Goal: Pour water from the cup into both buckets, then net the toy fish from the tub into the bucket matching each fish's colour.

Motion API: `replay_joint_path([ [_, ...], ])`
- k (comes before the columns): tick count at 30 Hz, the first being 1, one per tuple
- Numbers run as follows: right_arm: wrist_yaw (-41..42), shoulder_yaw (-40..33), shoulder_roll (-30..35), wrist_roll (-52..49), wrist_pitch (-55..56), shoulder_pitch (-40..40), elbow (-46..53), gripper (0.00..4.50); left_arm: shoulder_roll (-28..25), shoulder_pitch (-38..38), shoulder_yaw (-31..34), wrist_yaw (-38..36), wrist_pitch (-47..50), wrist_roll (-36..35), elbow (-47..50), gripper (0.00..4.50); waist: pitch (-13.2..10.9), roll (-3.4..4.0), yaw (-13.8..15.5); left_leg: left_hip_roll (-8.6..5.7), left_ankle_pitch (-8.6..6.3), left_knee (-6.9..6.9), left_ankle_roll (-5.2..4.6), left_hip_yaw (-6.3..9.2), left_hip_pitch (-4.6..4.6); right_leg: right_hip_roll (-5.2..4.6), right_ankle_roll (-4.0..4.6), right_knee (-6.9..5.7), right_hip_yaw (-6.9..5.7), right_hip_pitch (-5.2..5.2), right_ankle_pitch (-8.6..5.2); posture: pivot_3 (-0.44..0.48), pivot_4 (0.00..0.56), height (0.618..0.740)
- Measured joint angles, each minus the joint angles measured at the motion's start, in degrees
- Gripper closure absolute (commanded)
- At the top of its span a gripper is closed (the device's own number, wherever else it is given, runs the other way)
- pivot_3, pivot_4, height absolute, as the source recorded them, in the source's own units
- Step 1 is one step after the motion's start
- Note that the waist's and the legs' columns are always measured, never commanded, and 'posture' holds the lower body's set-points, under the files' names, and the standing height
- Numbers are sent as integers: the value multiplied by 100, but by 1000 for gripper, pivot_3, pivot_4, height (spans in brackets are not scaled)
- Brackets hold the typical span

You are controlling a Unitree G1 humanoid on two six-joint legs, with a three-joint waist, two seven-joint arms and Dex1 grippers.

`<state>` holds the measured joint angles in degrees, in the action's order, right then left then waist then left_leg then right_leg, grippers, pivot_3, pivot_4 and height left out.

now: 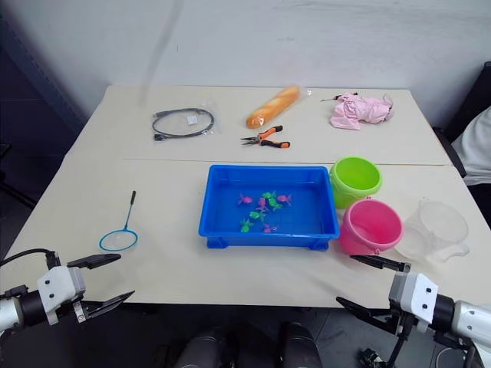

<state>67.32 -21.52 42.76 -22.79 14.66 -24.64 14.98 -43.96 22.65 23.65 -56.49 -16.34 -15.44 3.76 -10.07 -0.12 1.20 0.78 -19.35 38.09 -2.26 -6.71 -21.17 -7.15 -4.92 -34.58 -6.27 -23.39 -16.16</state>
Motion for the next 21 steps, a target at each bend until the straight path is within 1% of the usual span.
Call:
replay_joint_path([
  [2,-8,0,0,-1,-11,1,0,0,-3,2,0,-33,46,-56,1,34,0,0,0,0,0,0,0,0,0,0,0,-1,0,0,0,0,150,740],
  [4,-94,0,-20,-17,-114,-18,5,0,-156,108,1,-307,738,-625,186,34,1,-5,-3,1,1,1,0,0,0,0,1,-8,0,-1,0,0,150,740],
  [6,-246,-4,-74,-54,-235,-130,50,0,-375,175,4,-490,1527,-1164,575,34,1,-5,3,1,2,2,1,3,1,-2,1,-9,0,0,-1,0,150,740],
  [8,-457,-78,-188,-113,-395,-251,148,0,-414,92,-45,-544,1950,-1401,873,34,2,0,14,-2,1,4,2,3,0,-5,1,-10,1,1,-1,0,150,740],
  [10,-681,-320,-309,-225,-577,-506,349,0,-419,-65,-263,-567,2176,-1467,1169,34,2,3,33,-3,-1,5,7,4,1,-5,1,-12,1,3,-1,0,150,740],
  [13,-940,-871,-495,-427,-785,-1038,696,0,-306,-606,-696,-461,2542,-1620,1642,34,3,4,38,-5,-2,6,11,4,0,-4,0,-13,1,4,0,0,150,740],
  [15,-1081,-1366,-775,-585,-857,-1576,932,0,-204,-1009,-1033,-388,2802,-1748,1947,34,4,5,32,-5,-2,4,13,4,2,-1,0,-14,2,4,0,0,150,740],
  [17,-1173,-1760,-1086,-715,-864,-2040,1002,0,-133,-1205,-1322,-362,2992,-1825,2162,34,5,7,21,-3,1,2,10,3,4,6,0,-15,4,5,0,0,150,740],
  [19,-1363,-2012,-1419,-844,-924,-2304,993,0,-53,-1480,-1560,-341,3151,-1841,2243,34,6,7,-12,2,-2,2,22,-5,8,14,0,-14,14,5,0,0,150,740],
  [21,-1703,-2160,-1748,-981,-1041,-2310,937,0,81,-1779,-1733,-296,3271,-1876,2261,34,8,5,-45,4,0,3,25,-8,13,15,0,-19,22,5,0,0,150,740],
])
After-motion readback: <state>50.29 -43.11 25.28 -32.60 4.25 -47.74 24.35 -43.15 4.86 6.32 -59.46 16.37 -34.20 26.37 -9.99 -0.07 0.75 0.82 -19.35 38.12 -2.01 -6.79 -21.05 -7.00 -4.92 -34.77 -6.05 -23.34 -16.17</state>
